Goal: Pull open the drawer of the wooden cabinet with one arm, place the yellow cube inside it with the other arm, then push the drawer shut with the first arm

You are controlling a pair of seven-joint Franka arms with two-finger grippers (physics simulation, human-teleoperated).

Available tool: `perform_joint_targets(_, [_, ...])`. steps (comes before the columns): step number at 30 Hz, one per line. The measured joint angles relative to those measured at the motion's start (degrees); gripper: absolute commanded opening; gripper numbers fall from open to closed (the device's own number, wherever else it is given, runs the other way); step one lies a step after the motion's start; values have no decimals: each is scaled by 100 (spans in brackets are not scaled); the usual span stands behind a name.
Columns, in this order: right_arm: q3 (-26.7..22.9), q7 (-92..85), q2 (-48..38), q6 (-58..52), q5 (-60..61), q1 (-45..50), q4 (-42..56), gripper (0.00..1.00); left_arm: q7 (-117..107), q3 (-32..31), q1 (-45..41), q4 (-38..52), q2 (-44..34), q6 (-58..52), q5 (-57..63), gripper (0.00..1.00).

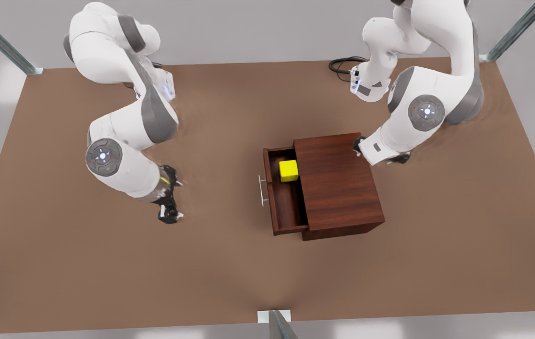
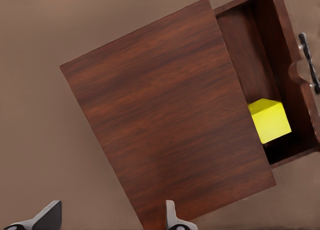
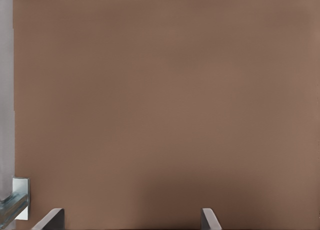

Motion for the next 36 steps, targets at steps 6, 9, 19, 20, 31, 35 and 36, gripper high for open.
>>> perform_joint_targets(6, [19,-1915,-1415,-64,-333,-1466,-2915,100,-1805,-11,-2450,1311,1756,851,315,100])
perform_joint_targets(9, [-16,-3078,-2205,412,-573,-1838,-4107,100,-2760,6,-2770,1362,2174,1487,486,100])
perform_joint_targets(19, [5,-6072,-2125,708,-766,-1853,-3906,100,-5262,733,-2880,2927,4003,3333,967,100])
perform_joint_targets(20, [5,-6289,-2123,714,-774,-1857,-3903,100,-5425,785,-2878,2944,4107,3445,977,100])
perform_joint_targets(31, [9,-8022,-2100,744,-802,-1854,-3900,100,-6561,914,-3020,2950,4405,3567,1617,100])
perform_joint_targets(35, [12,-8431,-2071,747,-804,-1853,-3898,100,-6692,915,-3081,2920,4334,3061,1720,100])
perform_joint_targets(36, [12,-8520,-2070,747,-805,-1852,-3899,100,-6714,914,-3093,2899,4324,2961,1734,100])
